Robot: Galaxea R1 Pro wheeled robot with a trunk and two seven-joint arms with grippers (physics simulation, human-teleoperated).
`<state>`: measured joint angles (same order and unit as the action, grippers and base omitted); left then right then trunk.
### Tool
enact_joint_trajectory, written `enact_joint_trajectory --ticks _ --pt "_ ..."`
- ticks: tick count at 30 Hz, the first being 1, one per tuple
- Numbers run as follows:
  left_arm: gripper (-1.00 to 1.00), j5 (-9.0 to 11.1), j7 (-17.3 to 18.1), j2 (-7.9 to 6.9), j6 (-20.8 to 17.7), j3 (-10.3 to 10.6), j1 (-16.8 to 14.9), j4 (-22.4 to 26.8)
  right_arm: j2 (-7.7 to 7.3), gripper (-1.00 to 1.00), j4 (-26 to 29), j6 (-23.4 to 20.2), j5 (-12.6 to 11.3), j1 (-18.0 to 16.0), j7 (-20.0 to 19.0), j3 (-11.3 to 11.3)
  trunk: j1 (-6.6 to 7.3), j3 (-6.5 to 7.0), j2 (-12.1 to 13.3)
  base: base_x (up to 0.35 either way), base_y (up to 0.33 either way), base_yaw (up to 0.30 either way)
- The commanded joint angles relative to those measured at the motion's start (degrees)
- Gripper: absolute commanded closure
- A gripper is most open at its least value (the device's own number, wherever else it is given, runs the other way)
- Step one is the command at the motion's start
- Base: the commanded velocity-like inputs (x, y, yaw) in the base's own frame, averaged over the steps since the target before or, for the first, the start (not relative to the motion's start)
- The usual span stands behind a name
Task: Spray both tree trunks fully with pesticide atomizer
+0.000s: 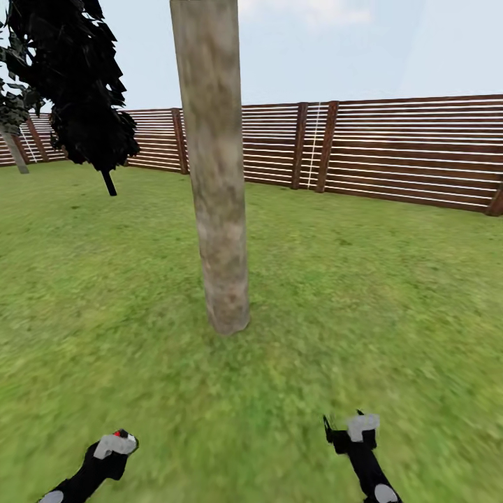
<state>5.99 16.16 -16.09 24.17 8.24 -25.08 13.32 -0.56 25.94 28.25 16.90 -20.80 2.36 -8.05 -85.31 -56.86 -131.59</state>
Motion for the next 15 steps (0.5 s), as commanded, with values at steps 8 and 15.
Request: enact_joint_trajectory --ticks 8,15 --pt "1.00 -22.92 25.50 -1.37 -7.55 0.24 -9.39 1.76 -2.13 -1.00 1.19 -6.23 12.38 -6.69 -34.56 2.20 0.01 -0.06 -0.02 0.000 0.000 0.000" --pt "1.00 -31.08 39.94 -1.36 -8.51 0.29 -15.34 1.88 -2.60 -1.00 3.33 -6.62 13.07 -8.54 -45.57 2.51 0.01 -0.06 -0.02 0.000 0.000 0.000"
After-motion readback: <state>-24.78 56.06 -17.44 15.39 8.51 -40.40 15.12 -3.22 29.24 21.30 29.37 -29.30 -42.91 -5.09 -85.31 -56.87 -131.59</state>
